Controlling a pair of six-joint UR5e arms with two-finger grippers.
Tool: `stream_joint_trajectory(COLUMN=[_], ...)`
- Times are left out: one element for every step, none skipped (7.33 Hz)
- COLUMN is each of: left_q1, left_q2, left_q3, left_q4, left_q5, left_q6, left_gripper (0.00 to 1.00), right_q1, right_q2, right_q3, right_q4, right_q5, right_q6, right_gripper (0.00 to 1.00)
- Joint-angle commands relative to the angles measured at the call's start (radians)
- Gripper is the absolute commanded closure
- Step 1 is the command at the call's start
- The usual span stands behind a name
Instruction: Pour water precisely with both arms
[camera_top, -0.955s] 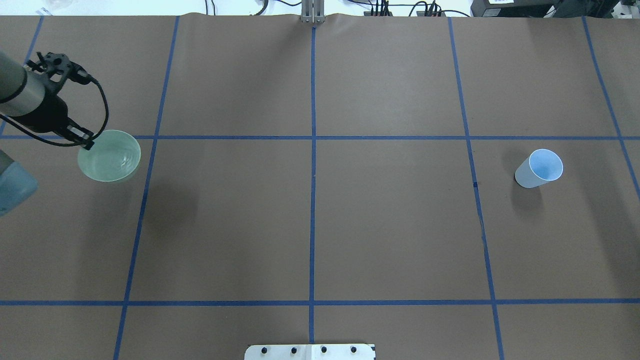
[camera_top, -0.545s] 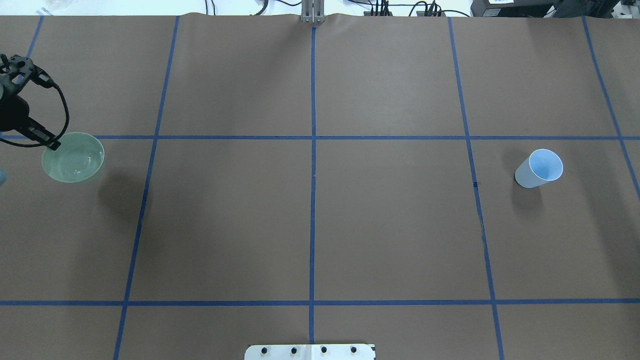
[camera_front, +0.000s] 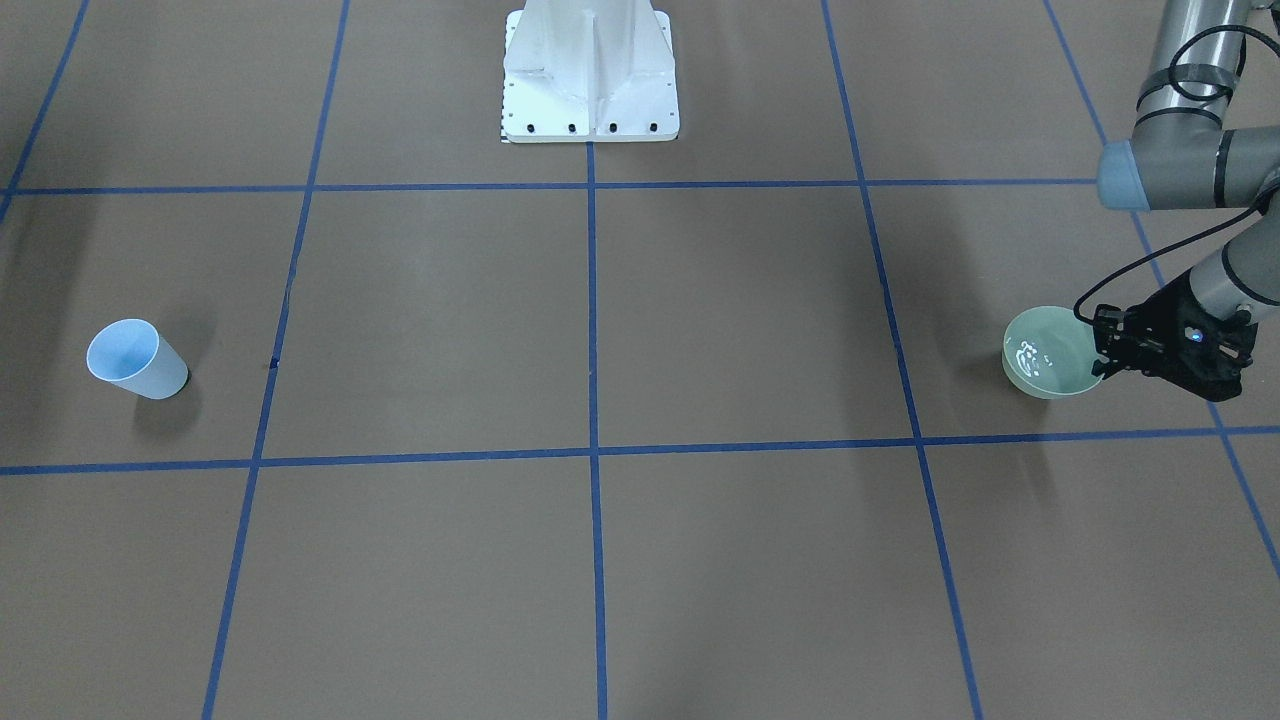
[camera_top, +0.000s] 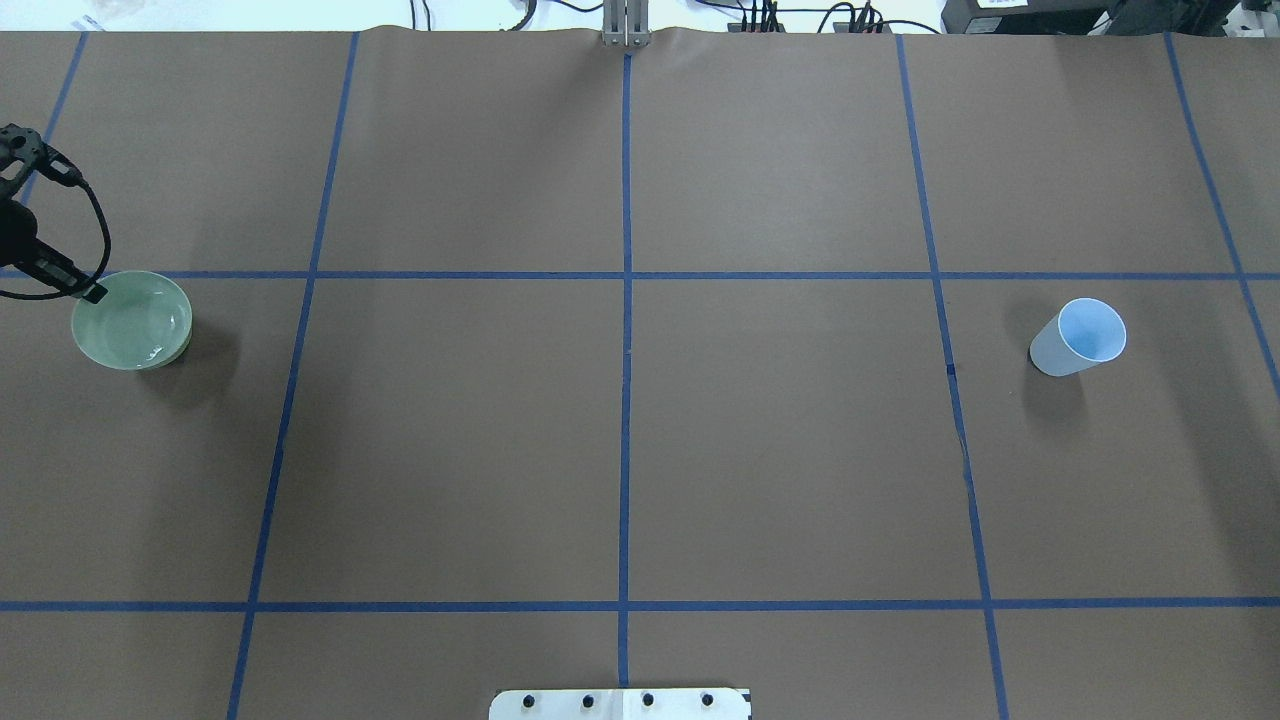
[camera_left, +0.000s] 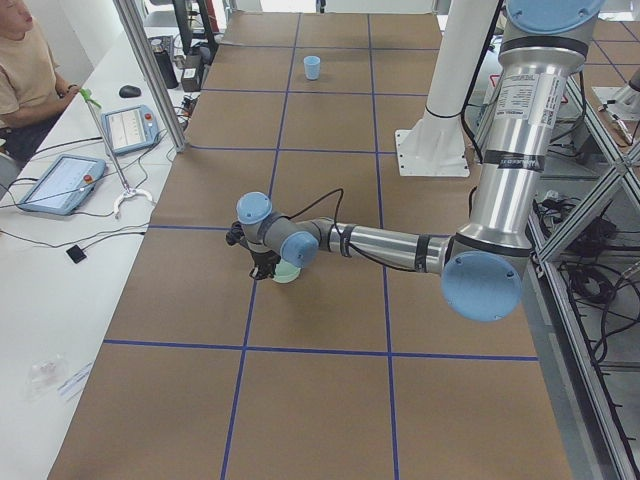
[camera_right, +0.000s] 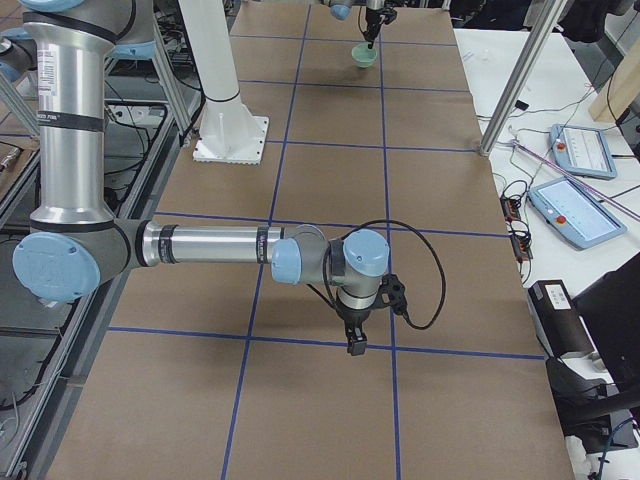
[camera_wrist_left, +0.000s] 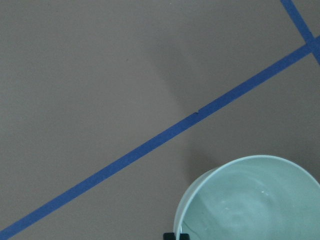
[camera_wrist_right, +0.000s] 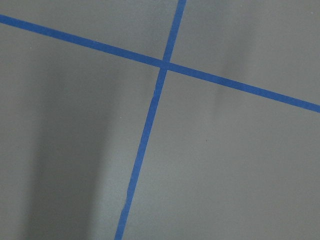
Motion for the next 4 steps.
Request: stream_joint_trajectory(left_q1=[-0.002, -0.022, -0.062, -0.129], left_q2=[0.0, -0.002, -0.005, -0.012], left_q3=[0.01, 0.004, -0.003, -0.005], left_q4=[-0.007, -0.015, -0.001, 0.017], left_q5=[-0.002, -0.002, -0.013, -0.042], left_q6=[-0.001, -0.006, -0.006, -0.006], left_gripper=[0.27, 0.06, 0.0, 0.0], right_q1=[0.0, 0.0, 0.0, 0.0], right_q2=[0.0, 0.0, -0.002, -0.002], right_q3=[0.0, -0.002, -0.002, -0.005], right_q4=[0.0, 0.0, 0.0, 0.0], right_q5=[0.0, 0.0, 0.0, 0.0], right_q6=[0.0, 0.0, 0.0, 0.002], right_gripper=[0.0, 0.0, 0.0, 0.0])
